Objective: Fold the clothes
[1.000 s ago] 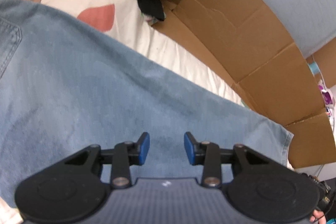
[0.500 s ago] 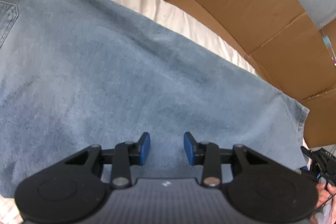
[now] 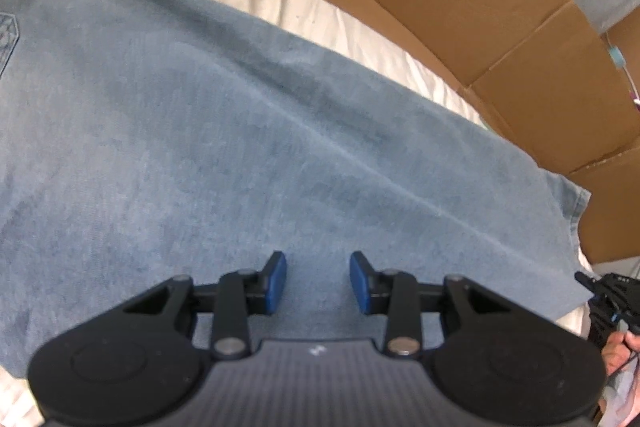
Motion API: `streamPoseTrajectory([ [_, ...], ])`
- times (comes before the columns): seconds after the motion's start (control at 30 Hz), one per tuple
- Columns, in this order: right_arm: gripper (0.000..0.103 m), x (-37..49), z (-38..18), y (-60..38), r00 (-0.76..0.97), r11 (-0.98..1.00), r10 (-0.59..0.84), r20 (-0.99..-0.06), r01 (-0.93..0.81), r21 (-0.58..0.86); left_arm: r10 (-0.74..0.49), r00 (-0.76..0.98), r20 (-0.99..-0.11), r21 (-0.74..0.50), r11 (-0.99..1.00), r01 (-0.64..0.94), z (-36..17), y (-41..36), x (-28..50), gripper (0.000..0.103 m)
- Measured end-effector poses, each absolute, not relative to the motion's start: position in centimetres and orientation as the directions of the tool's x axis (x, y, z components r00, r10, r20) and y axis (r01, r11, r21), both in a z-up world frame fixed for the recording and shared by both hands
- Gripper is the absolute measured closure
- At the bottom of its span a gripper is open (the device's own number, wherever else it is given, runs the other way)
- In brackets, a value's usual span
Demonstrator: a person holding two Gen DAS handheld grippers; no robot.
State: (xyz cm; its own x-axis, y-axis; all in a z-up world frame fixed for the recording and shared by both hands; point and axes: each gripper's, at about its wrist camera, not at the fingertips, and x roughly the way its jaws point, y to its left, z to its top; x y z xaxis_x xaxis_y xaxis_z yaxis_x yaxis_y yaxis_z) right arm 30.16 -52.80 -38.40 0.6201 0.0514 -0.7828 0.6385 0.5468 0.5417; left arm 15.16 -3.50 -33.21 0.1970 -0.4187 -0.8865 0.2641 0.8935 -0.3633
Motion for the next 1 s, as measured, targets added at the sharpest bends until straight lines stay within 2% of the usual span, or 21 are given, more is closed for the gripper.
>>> streamPoseTrajectory([
  [0.1, 0.1, 30.1, -38.5, -52.8, 0.613, 0.552, 0.061, -0.788, 0.637, 0.539, -0.42, 0.19, -0.887, -0.364, 0.891, 0.271, -33.3, -3.4, 14.9, 0.066],
  [0.2, 0.092, 29.5, -37.9, -53.0, 0.609, 0.555, 0.077, -0.79, 0.632, 0.541, -0.422, 0.189, -0.887, -0.359, 0.886, 0.293, -33.0, -3.2, 14.5, 0.066],
  [0.23, 0.085, 29.4, -37.7, -53.0, 0.609, 0.555, 0.076, -0.79, 0.632, 0.541, -0.423, 0.19, -0.886, -0.359, 0.885, 0.297, -33.0, -3.1, 14.4, 0.065],
  [0.27, 0.07, 29.1, -37.3, -53.0, 0.615, 0.555, 0.072, -0.785, 0.629, 0.544, -0.425, 0.189, -0.885, -0.36, 0.884, 0.299, -32.9, -3.0, 14.2, 0.065],
  [0.33, 0.057, 28.5, -36.8, -53.1, 0.641, 0.553, 0.075, -0.764, 0.611, 0.567, -0.429, 0.184, -0.884, -0.365, 0.882, 0.3, -32.8, -2.7, 13.8, 0.065],
  [0.43, 0.051, 27.3, -35.8, -53.1, 0.654, 0.552, 0.073, -0.753, 0.602, 0.576, -0.433, 0.18, -0.883, -0.368, 0.877, 0.309, -32.5, -2.3, 13.1, 0.063],
  [0.77, 0.05, 24.8, -36.5, -51.9, 0.613, 0.55, 0.114, -0.782, 0.616, 0.564, -0.44, 0.149, -0.885, -0.367, 0.858, 0.359, -32.1, -1.6, 10.5, 0.06],
  [0.9, 0.051, 24.4, -36.7, -51.2, 0.627, 0.548, 0.155, -0.764, 0.589, 0.594, -0.43, 0.146, -0.891, -0.339, 0.843, 0.418, -32.3, -3.4, 9.6, 0.059],
  [1.0, 0.051, 24.4, -36.5, -50.5, 0.635, 0.566, 0.18, -0.751, 0.558, 0.607, -0.425, 0.154, -0.892, -0.297, 0.807, 0.51, -32.1, -5.9, 9.0, 0.049],
])
